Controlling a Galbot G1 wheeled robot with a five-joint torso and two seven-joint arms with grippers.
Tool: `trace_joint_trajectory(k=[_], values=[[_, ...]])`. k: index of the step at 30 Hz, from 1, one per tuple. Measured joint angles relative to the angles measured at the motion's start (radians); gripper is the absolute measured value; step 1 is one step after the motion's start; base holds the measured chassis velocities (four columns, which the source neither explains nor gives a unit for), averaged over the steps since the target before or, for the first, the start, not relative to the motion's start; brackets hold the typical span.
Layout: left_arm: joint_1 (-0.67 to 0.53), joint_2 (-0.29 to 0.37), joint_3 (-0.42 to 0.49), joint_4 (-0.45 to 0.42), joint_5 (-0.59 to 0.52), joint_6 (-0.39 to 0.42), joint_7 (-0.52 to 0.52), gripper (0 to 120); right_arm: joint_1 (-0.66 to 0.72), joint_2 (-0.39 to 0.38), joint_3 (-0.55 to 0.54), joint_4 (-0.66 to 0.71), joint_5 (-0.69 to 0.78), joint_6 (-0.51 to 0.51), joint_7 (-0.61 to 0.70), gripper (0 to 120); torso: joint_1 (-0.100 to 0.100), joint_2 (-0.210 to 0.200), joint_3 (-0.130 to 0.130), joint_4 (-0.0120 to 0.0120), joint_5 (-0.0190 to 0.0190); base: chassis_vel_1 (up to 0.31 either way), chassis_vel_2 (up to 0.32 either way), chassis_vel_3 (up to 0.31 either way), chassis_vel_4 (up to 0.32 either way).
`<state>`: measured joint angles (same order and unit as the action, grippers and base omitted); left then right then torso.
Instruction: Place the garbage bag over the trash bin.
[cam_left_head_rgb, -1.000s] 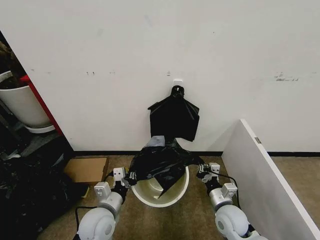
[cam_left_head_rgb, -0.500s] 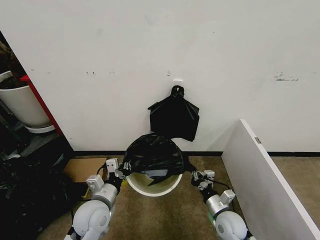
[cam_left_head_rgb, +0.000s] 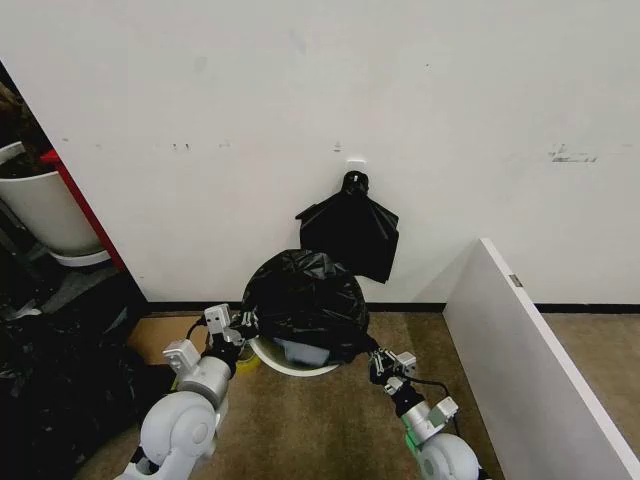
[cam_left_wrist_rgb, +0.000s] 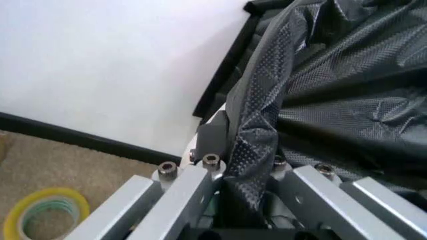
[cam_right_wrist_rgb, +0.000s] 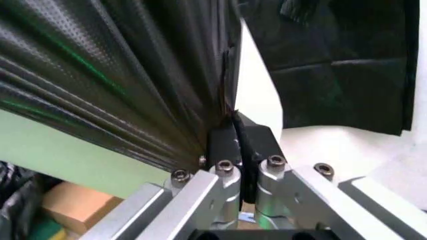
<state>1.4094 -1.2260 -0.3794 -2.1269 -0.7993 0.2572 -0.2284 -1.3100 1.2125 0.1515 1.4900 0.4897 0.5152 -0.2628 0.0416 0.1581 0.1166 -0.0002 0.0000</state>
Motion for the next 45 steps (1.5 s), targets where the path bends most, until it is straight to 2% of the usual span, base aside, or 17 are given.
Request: trace_joint_trajectory(k=[3, 6, 8, 11, 15, 17, 20, 22, 23, 25, 28, 29, 31, 32, 37, 40, 45], values=[[0.001, -0.003, 0.006, 0.001, 0.011, -0.004, 0.0, 0, -0.005, 0.002, 0.003, 0.005, -0.015, 0.001, 0.022, 4, 0.0, 0.0, 0.0, 0.0001, 0.0, 0.0, 0.0, 0.0, 0.0], [-0.005, -0.008, 0.013, 0.016, 0.022, -0.017, -0.002, 0, -0.019, -0.002, 0.003, 0.056, -0.079, -0.034, 0.18, 16, 0.0, 0.0, 0.0, -0.0001, -0.0001, 0.0, 0.0, 0.0, 0.0], [-0.011, -0.009, 0.015, 0.024, 0.022, -0.019, -0.009, 0, -0.032, -0.008, 0.001, 0.082, -0.172, -0.086, 0.325, 25, 0.0, 0.0, 0.0, 0.0001, 0.0, 0.0, 0.0, 0.0, 0.0], [-0.016, -0.01, 0.015, 0.027, 0.022, -0.019, -0.012, 0, -0.044, -0.016, 0.0, 0.103, -0.22, -0.119, 0.403, 32, 0.0, 0.0, 0.0, -0.0001, -0.0001, 0.0, 0.0, 0.0, 0.0], [-0.023, -0.01, 0.011, 0.039, 0.022, -0.021, -0.023, 0, -0.081, -0.023, -0.012, 0.18, -0.277, -0.21, 0.61, 48, 0.0, 0.0, 0.0, -0.0001, -0.0001, 0.0, 0.0, 0.0, 0.0], [-0.025, -0.01, 0.008, 0.049, 0.023, -0.025, -0.027, 0, -0.107, -0.026, -0.022, 0.226, -0.285, -0.206, 0.671, 57, 0.0, 0.0, 0.0, 0.0001, -0.0001, 0.0, 0.0, 0.0, 0.0], [-0.026, -0.01, 0.008, 0.055, 0.025, -0.027, -0.028, 0, -0.126, -0.03, -0.027, 0.246, -0.301, -0.165, 0.667, 64, 0.0, 0.0, 0.0, 0.0, -0.0001, 0.0, 0.0, 0.0, 0.0], [-0.026, -0.012, 0.008, 0.061, 0.027, -0.03, -0.028, 0, -0.153, -0.036, -0.027, 0.261, -0.345, -0.066, 0.592, 73, 0.0, 0.0, 0.0, 0.0, -0.0002, 0.0, 0.0, 0.0, 0.0], [-0.027, -0.013, 0.009, 0.065, 0.029, -0.031, -0.028, 0, -0.177, -0.043, -0.024, 0.267, -0.402, 0.036, 0.48, 79, 0.0, 0.0, 0.0, 0.0, -0.0002, 0.0, 0.0, 0.0, 0.0], [-0.03, -0.016, 0.01, 0.067, 0.03, -0.032, -0.029, 0, -0.21, -0.059, -0.012, 0.269, -0.464, 0.158, 0.288, 88, 0.0, 0.0, 0.0, -0.0001, -0.0002, 0.0, 0.0, 0.0, 0.0], [-0.031, -0.019, 0.005, 0.067, 0.029, -0.032, -0.034, 0, -0.223, -0.072, -0.011, 0.271, -0.505, 0.197, 0.214, 94, 0.0, 0.0, 0.0, -0.0002, 0.0, 0.0, 0.0, 0.0, 0.0], [-0.031, -0.02, -0.001, 0.067, 0.027, -0.032, -0.038, 0, -0.223, -0.082, -0.011, 0.272, -0.561, 0.206, 0.2, 98, 0.0, 0.0, 0.0, 0.0, -0.0002, 0.0, 0.0, 0.0, 0.0], [-0.03, -0.021, -0.007, 0.067, 0.023, -0.031, -0.041, 0, -0.217, -0.089, -0.006, 0.272, -0.658, 0.208, 0.212, 100, 0.0, 0.0, 0.0, 0.0001, 0.0, 0.0, 0.0, 0.0, 0.0], [-0.03, -0.021, -0.007, 0.067, 0.023, -0.031, -0.041, 0, -0.217, -0.089, -0.006, 0.272, -0.658, 0.208, 0.212, 100, 0.0, 0.0, 0.0, 0.0001, 0.0, 0.0, 0.0, 0.0, 0.0], [-0.031, -0.028, -0.001, 0.062, 0.012, -0.025, -0.045, 0, -0.195, -0.082, -0.011, 0.275, -0.907, 0.162, 0.362, 100, 0.0, 0.0, 0.0, 0.0001, 0.0, 0.0, 0.0, 0.0, 0.0], [-0.031, -0.031, 0.005, 0.062, 0.011, -0.024, -0.046, 0, -0.187, -0.072, -0.018, 0.276, -0.956, 0.144, 0.396, 97, 0.0, 0.0, 0.0, 0.0001, -0.0001, 0.0, 0.0, 0.0, 0.0], [-0.034, -0.032, 0.012, 0.062, 0.01, -0.022, -0.047, 0, -0.171, -0.056, -0.027, 0.266, -0.985, 0.129, 0.424, 77, 0.0, 0.0, 0.0, 0.0, -0.0001, 0.0, 0.0, 0.0, 0.0]])
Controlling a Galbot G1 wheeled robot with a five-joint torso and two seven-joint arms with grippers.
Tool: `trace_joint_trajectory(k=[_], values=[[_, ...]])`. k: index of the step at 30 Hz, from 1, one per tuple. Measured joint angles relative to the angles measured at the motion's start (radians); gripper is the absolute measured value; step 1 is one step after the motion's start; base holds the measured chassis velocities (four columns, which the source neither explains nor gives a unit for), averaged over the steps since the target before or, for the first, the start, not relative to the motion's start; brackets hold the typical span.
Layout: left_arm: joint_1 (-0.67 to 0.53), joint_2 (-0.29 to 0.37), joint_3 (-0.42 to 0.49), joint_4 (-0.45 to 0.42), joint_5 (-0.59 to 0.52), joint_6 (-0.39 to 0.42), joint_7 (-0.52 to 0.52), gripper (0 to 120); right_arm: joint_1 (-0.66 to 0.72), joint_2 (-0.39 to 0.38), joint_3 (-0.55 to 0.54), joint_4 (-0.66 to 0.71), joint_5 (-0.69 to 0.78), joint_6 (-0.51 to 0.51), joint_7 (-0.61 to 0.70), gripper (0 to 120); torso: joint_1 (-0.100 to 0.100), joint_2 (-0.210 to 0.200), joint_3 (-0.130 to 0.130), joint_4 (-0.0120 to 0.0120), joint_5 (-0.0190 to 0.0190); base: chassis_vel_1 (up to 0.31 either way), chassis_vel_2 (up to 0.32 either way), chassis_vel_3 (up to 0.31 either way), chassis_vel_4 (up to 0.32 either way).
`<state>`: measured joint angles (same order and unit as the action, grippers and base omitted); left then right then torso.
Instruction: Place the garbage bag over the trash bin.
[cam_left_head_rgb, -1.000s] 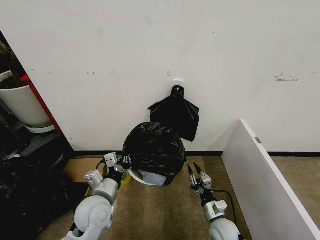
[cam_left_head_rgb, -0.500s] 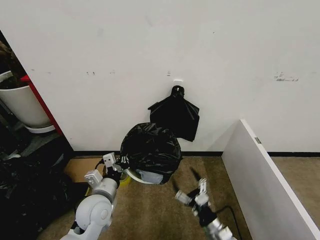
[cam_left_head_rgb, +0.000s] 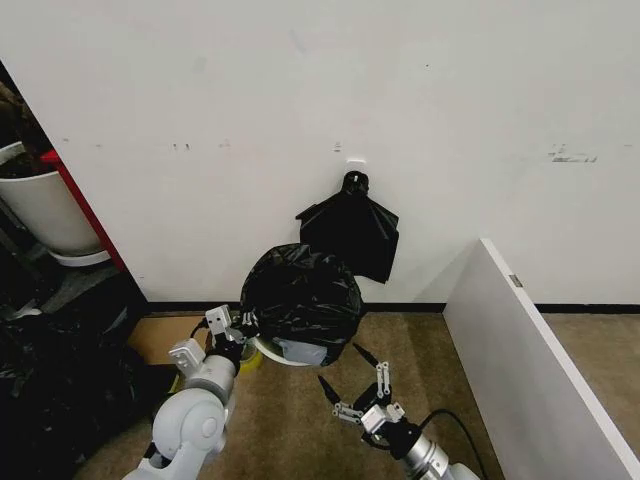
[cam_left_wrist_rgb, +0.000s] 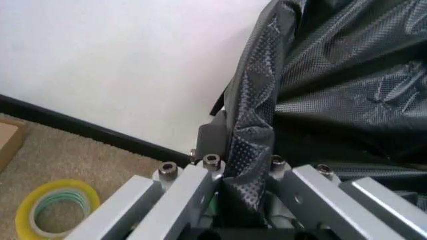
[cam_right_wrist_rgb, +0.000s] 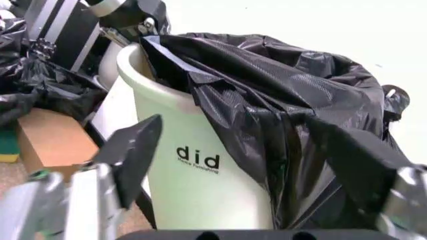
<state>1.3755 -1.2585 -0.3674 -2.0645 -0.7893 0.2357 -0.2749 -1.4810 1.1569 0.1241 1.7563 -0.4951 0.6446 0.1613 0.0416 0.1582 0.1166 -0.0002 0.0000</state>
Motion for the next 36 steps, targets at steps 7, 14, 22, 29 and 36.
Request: trace_joint_trajectory(k=[7, 14, 22, 29, 36], values=[[-0.002, 0.003, 0.0, 0.003, 0.0, 0.002, 0.0, 0, -0.002, 0.003, 0.001, -0.009, 0.006, 0.028, -0.003, 54, 0.0, 0.0, 0.0, 0.0, 0.0, 0.0, 0.0, 0.0, 0.0], [-0.005, 0.003, 0.003, 0.008, 0.0, 0.006, 0.0, 0, -0.024, 0.01, 0.001, 0.003, 0.007, 0.056, -0.004, 30, 0.0, 0.0, 0.0, 0.0, 0.0, 0.0, 0.0, 0.0, 0.0], [-0.002, 0.0, -0.003, 0.007, -0.02, 0.01, -0.01, 0, -0.066, 0.042, -0.012, 0.01, -0.063, 0.082, 0.08, 0, 0.0, 0.0, 0.0, 0.0, -0.0001, 0.0, 0.0, 0.0, 0.0], [0.005, -0.008, -0.004, -0.006, -0.026, 0.013, -0.014, 0, -0.07, 0.059, -0.016, -0.008, -0.086, 0.104, 0.086, 0, 0.0, 0.0, 0.0, 0.0, 0.0, 0.0, 0.0, 0.0, 0.0], [0.009, -0.007, -0.007, -0.009, -0.026, 0.015, -0.014, 0, -0.069, 0.061, 0.025, 0.008, -0.262, 0.081, 0.191, 5, 0.0, 0.0, 0.0, 0.0, 0.0, 0.0, 0.0, 0.0, 0.0]])
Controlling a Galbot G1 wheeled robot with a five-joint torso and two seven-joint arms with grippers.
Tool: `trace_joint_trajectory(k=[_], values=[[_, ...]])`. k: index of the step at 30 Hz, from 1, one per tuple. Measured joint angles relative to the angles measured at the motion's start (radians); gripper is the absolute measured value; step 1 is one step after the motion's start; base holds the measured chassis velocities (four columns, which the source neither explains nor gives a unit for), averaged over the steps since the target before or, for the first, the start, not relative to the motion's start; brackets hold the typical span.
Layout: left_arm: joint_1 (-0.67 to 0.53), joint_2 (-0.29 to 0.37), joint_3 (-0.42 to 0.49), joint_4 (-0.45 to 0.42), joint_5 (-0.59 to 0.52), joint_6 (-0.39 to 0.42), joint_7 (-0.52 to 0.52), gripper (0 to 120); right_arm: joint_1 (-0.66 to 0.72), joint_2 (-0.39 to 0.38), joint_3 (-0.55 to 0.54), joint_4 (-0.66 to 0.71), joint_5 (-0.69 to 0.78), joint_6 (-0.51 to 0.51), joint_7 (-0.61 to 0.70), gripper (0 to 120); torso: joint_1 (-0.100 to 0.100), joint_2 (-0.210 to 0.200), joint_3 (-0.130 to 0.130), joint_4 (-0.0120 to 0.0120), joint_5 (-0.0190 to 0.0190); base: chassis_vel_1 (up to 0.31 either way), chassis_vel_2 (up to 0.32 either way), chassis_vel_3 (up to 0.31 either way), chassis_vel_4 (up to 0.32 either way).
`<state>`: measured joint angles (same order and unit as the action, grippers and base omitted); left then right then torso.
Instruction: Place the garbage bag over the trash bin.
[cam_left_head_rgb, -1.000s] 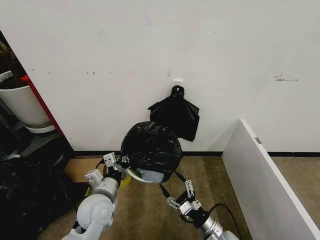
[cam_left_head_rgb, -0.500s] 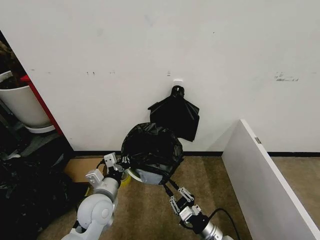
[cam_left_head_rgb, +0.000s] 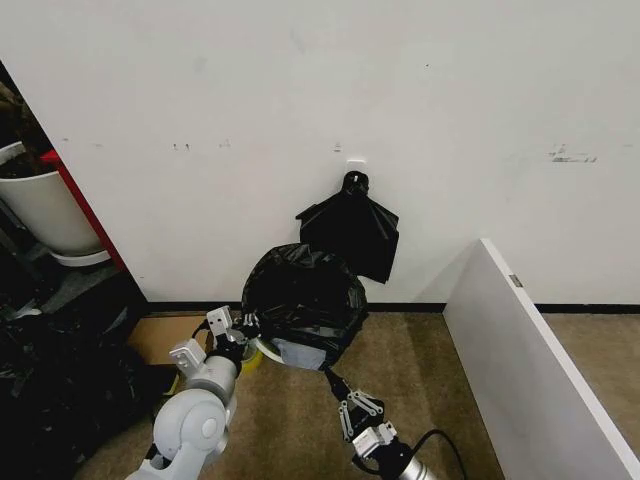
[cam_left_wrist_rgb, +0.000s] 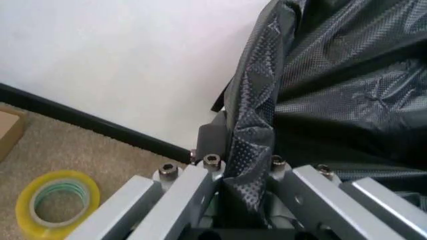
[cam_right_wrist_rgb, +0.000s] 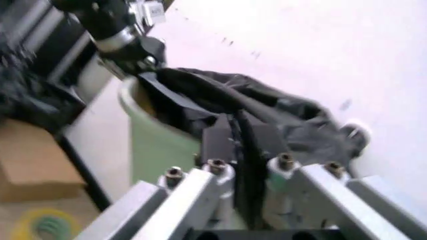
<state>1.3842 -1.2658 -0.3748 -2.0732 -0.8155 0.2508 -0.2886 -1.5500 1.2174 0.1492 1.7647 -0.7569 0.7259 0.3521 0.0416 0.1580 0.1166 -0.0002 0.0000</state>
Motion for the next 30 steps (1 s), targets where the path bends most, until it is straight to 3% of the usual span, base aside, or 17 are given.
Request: trace_joint_trajectory(k=[7, 14, 20, 30], values=[[0.001, -0.001, -0.006, 0.0, 0.0, 0.003, 0.0, 0, 0.001, -0.023, 0.016, 0.023, -0.105, -0.045, 0.034, 26, 0.0, 0.0, 0.0, 0.0, 0.0, 0.0, 0.0, 0.0, 0.0], [-0.003, -0.006, -0.005, 0.0, 0.0, 0.005, 0.0, 0, -0.003, -0.061, 0.005, 0.057, -0.085, -0.063, -0.089, 56, 0.0, 0.0, 0.0, 0.0, 0.0001, 0.0, 0.0, 0.0, 0.0], [0.004, -0.014, 0.005, -0.003, 0.001, 0.006, -0.001, 0, 0.012, -0.057, 0.004, 0.066, -0.12, -0.071, -0.092, 77, 0.0, 0.0, 0.0, 0.0001, 0.0001, 0.0, 0.0, 0.0, 0.0], [0.009, -0.013, 0.007, -0.008, 0.003, 0.006, -0.001, 0, 0.017, -0.052, 0.003, 0.069, -0.122, -0.081, -0.049, 45, 0.0, 0.0, 0.0, 0.0, 0.0001, 0.0, 0.0, 0.0, 0.0]])
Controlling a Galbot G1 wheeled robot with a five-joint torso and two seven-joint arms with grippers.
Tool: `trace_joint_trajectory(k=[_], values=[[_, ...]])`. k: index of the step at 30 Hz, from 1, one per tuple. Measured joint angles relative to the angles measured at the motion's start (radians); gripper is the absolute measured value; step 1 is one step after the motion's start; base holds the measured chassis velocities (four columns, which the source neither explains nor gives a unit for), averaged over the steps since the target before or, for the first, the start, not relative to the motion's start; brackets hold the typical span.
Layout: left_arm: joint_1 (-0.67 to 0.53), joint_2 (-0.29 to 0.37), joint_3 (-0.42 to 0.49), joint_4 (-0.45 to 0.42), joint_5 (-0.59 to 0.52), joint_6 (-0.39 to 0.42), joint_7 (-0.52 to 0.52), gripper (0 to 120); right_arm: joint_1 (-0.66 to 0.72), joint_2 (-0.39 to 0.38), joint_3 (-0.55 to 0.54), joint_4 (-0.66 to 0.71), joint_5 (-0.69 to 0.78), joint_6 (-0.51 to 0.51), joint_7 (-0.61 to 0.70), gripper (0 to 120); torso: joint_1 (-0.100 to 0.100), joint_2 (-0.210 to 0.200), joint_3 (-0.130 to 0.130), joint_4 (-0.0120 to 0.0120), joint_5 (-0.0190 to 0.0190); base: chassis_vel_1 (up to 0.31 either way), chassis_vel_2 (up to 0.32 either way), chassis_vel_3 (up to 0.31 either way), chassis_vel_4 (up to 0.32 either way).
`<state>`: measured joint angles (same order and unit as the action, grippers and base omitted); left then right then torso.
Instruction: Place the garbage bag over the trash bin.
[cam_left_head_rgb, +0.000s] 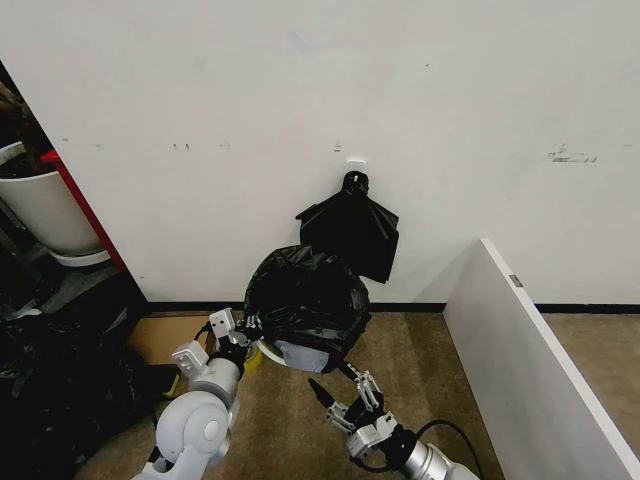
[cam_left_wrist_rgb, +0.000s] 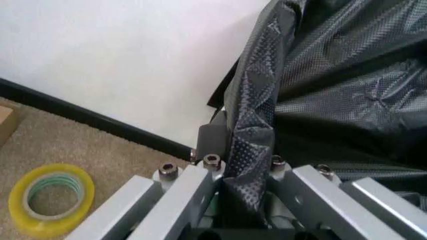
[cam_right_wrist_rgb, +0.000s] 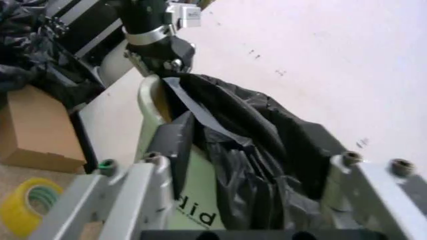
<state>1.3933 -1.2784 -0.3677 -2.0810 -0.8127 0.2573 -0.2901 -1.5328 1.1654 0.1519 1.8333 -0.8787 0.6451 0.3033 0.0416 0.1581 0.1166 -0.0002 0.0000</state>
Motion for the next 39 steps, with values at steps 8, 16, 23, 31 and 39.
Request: trace_joint_trajectory(k=[8, 16, 23, 31, 39], values=[[0.003, 0.0, 0.003, -0.003, 0.001, 0.002, 0.0, 0, 0.007, 0.004, 0.0, -0.008, 0.01, 0.0, 0.009, 15, 0.0, 0.0, 0.0, 0.0, 0.0, 0.0, 0.0, 0.0, 0.0], [0.005, 0.0, 0.004, -0.01, -0.003, 0.005, 0.0, 0, 0.008, 0.009, -0.007, -0.018, 0.015, 0.027, 0.009, 0, 0.0, 0.0, 0.0, 0.0, 0.0, 0.0, 0.0, 0.0, 0.0], [0.002, -0.003, 0.004, -0.016, -0.018, 0.006, -0.005, 0, 0.009, 0.009, -0.009, -0.043, 0.036, 0.108, -0.089, 0, 0.0, 0.0, 0.0, 0.0, -0.0001, 0.0, 0.0, 0.0, 0.0], [0.001, -0.015, 0.002, -0.05, -0.094, 0.028, -0.029, 0, 0.026, 0.01, 0.009, -0.08, 0.089, 0.177, -0.294, 0, 0.0, 0.0, 0.0, -0.0001, -0.0002, 0.0, 0.0, 0.0, 0.0], [0.035, -0.01, 0.0, -0.139, -0.145, 0.092, -0.054, 0, 0.065, 0.031, 0.058, -0.152, 0.025, 0.079, -0.259, 0, 0.0, 0.0, 0.0, 0.0002, 0.0, 0.0, 0.0, 0.0, 0.0]])
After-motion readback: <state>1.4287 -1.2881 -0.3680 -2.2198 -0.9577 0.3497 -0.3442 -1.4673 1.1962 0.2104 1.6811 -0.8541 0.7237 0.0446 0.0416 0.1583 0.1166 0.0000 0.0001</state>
